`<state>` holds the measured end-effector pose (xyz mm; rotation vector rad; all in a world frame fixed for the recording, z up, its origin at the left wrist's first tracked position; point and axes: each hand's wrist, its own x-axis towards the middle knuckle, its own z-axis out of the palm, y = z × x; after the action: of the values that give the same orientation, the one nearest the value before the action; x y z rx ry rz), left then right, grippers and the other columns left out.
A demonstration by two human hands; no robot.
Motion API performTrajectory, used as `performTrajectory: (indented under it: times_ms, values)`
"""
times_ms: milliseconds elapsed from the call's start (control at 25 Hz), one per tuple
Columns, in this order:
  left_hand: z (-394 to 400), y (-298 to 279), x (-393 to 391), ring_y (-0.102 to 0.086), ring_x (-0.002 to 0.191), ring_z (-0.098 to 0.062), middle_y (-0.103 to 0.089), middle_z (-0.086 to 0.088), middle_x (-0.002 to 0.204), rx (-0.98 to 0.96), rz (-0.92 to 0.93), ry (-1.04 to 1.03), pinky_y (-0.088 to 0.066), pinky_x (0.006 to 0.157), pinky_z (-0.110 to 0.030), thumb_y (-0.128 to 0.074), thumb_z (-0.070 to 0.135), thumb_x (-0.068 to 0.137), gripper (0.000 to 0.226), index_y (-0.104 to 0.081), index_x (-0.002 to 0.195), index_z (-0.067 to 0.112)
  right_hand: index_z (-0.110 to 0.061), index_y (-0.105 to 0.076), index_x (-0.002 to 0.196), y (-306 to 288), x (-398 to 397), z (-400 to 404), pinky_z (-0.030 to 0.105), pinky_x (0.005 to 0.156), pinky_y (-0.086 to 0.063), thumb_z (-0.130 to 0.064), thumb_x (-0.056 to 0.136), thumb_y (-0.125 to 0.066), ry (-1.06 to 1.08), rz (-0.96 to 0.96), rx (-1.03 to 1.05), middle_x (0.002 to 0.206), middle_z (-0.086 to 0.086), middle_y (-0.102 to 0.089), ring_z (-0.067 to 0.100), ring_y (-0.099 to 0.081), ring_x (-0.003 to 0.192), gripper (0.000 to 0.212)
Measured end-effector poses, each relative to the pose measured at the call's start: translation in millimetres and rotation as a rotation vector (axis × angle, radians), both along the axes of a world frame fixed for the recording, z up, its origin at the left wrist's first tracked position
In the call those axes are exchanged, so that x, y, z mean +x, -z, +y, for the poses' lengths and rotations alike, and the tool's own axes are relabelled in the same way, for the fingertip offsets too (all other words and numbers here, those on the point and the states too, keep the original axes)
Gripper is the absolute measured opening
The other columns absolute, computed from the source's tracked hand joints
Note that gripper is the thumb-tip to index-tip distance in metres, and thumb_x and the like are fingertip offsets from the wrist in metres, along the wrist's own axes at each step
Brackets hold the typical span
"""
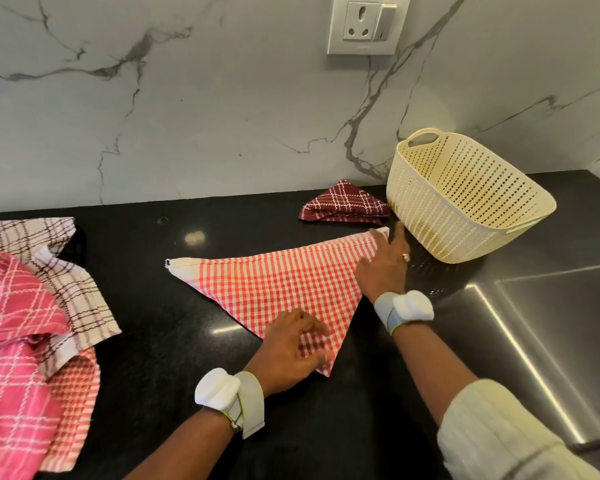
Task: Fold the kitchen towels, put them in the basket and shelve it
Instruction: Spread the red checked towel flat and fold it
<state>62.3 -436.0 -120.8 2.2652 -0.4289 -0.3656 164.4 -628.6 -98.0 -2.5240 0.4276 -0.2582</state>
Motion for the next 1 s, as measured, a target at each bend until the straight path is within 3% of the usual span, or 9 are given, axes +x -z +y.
performTrajectory:
  times_ms: [120,200,280,360,480,600,800,880,1000]
  values:
    - [19,-14,14,-0.045,0.112,-0.003,-0.053,0.016,0.116,-0.072,-0.255,-0.276,-0.033,0.104,-0.030,-0.056,0.034,0.094,0.018,-0.062,0.110,0.031,-0.020,-0.046,0.140,6,-23,49,0.039,0.117,-0.021,-0.013,0.093,-0.054,-0.303,-0.025,0.015,0.162,0.000,-0.007,0.023,-0.012,0.148,0.048]
    - [42,-13,33,-0.042,0.128,-0.017,-0.050,0.002,0.135,0.086,-0.359,-0.392,-0.026,0.111,-0.033,-0.045,0.039,0.097,0.038,-0.057,0.128,0.021,-0.023,-0.035,0.147,16,-30,71,0.036,0.118,-0.013,-0.029,0.100,-0.046,-0.472,0.065,0.004,0.162,-0.001,-0.007,0.021,-0.008,0.149,0.049]
    - [65,0,48,-0.014,0.147,-0.026,-0.018,-0.005,0.160,0.388,-0.246,-0.332,-0.007,0.118,-0.041,-0.033,0.060,0.096,0.066,-0.029,0.150,0.023,-0.030,-0.019,0.152,30,-31,79,0.037,0.118,-0.001,-0.051,0.100,-0.032,-0.593,0.189,-0.159,0.162,-0.003,-0.001,0.022,0.000,0.149,0.058]
    - [84,14,54,0.011,0.148,-0.024,0.017,0.003,0.159,0.606,-0.132,-0.238,0.011,0.116,-0.048,-0.025,0.082,0.082,0.090,0.001,0.153,0.033,-0.036,-0.003,0.153,41,-32,77,0.037,0.116,0.011,-0.066,0.094,-0.016,-0.653,0.235,-0.337,0.161,-0.006,0.009,0.022,0.010,0.149,0.067]
    - [92,20,60,0.025,0.144,-0.026,0.036,0.009,0.147,0.669,-0.080,-0.187,0.020,0.109,-0.054,-0.023,0.098,0.062,0.112,0.023,0.146,0.039,-0.039,0.008,0.151,43,-23,55,0.039,0.115,0.016,-0.078,0.083,-0.006,-0.637,0.260,-0.403,0.160,-0.008,0.016,0.020,0.017,0.147,0.079]
    - [92,20,62,0.035,0.135,-0.023,0.042,0.010,0.144,0.678,-0.078,-0.187,0.023,0.104,-0.058,-0.024,0.102,0.053,0.117,0.037,0.134,0.043,-0.036,0.009,0.151,40,-9,22,0.040,0.114,0.017,-0.080,0.083,-0.011,-0.555,0.317,-0.422,0.160,-0.006,0.017,0.021,0.019,0.146,0.084]
    - [94,25,59,0.033,0.136,-0.024,0.039,0.008,0.148,0.673,-0.143,-0.201,0.016,0.109,-0.064,-0.015,0.104,0.052,0.115,0.038,0.133,0.043,-0.027,0.004,0.154,36,10,-23,0.045,0.119,0.009,-0.080,0.084,-0.015,-0.299,0.395,-0.337,0.162,0.001,0.011,0.026,0.014,0.148,0.090]
    - [95,25,59,0.032,0.137,-0.023,0.039,0.008,0.148,0.663,-0.145,-0.204,0.017,0.109,-0.063,-0.009,0.103,0.053,0.112,0.037,0.134,0.042,-0.021,0.001,0.154,36,-3,-8,0.048,0.119,0.006,-0.072,0.089,-0.012,-0.237,0.321,-0.344,0.162,0.005,0.010,0.029,0.016,0.147,0.085]
    - [95,26,59,0.026,0.142,-0.022,0.033,0.009,0.152,0.575,-0.212,-0.229,0.022,0.107,-0.059,-0.006,0.099,0.061,0.106,0.029,0.141,0.039,-0.027,-0.001,0.154,22,-45,42,0.044,0.119,0.008,-0.066,0.090,-0.010,-0.414,0.110,-0.282,0.160,0.001,0.017,0.024,0.019,0.146,0.076]
